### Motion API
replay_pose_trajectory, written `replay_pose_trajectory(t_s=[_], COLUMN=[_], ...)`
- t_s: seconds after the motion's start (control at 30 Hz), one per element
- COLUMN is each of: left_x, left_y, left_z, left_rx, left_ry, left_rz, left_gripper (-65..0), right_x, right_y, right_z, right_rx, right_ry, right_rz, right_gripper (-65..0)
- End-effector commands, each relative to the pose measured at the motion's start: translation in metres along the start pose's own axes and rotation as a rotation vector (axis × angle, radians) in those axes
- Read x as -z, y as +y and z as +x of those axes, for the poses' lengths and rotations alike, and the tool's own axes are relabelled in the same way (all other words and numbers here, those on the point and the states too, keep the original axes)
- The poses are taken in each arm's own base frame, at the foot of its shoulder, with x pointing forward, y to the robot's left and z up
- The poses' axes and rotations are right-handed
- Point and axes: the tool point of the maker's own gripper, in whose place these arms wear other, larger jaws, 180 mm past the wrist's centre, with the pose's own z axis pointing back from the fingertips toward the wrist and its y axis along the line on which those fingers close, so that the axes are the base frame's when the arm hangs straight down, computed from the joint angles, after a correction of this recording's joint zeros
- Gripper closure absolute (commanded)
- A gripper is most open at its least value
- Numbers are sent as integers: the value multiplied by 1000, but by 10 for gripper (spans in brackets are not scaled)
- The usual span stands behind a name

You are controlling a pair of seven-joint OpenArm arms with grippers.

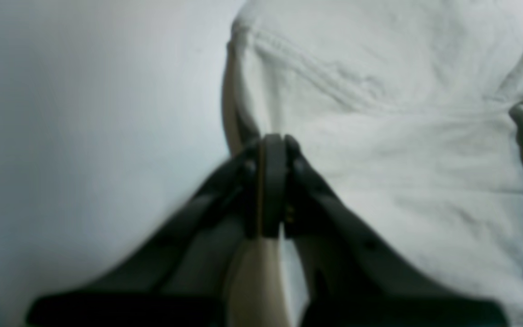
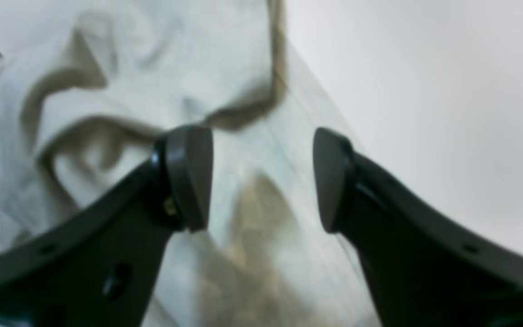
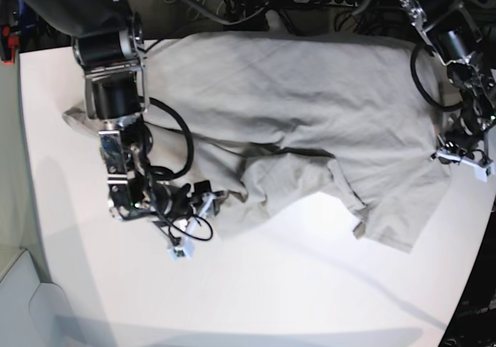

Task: Layout the t-shirt on the table in an organized manner, then fold the t-shirt properly
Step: 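Grasp the corner with the right gripper and pull it outward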

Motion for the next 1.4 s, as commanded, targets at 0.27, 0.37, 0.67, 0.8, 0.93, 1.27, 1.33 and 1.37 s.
replay_pose_trajectory(t_s=[0.27,0.37,0.67,0.8,0.93,1.27,1.33,1.37], left_x=[-3,-3,-3,-3,-5,-7,-7,-7], left_y=[-2,-2,-1,1,7,11,11,11], left_z=[10,10,7,2,-7,-14,-14,-14], left_rx=[6,6,9,8,4,8,8,8], left_ry=[-33,-33,-27,-18,-2,8,8,8], left_rz=[-10,-10,-7,-4,6,14,14,14], left_gripper=[-3,-3,-3,-3,-3,-3,-3,-3], right_x=[22,28,28,22,14,-45,-57,-64], right_y=[-1,4,2,-7,-24,-115,-125,-129], right_z=[29,28,39,54,66,119,129,138], right_rx=[59,73,83,79,85,262,276,276], right_ry=[-73,-83,-175,-240,-319,-514,-545,-566], right_rz=[23,34,30,12,-18,-140,-154,-159], right_gripper=[-356,-356,-181,0,0,0,0,0])
